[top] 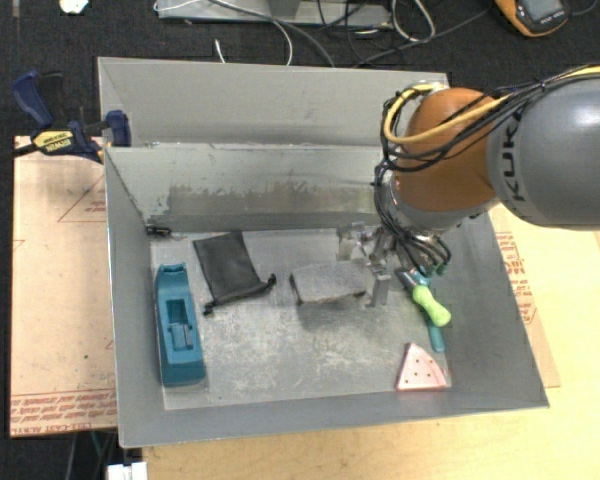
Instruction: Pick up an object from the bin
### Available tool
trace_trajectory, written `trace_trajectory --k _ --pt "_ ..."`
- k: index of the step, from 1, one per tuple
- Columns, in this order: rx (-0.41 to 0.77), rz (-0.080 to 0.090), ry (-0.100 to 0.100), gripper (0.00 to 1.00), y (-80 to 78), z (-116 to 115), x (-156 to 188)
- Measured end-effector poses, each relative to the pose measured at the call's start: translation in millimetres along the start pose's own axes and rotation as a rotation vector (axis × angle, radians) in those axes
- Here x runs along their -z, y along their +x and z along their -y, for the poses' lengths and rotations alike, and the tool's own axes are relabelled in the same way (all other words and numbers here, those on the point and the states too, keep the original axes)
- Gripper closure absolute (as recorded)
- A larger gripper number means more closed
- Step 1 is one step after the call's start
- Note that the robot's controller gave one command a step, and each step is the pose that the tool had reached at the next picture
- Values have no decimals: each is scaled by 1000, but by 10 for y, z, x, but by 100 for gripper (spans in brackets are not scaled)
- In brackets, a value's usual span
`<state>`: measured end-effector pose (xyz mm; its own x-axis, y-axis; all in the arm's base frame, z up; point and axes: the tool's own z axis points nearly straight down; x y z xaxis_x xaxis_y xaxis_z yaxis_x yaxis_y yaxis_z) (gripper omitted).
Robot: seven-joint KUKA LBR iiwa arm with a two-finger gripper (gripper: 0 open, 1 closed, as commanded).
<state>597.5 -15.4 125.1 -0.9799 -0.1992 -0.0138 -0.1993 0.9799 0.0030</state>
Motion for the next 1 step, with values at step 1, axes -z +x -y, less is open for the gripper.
trace_trajectory --k 1 --pt "3 -3 -1 100 362 -197 815"
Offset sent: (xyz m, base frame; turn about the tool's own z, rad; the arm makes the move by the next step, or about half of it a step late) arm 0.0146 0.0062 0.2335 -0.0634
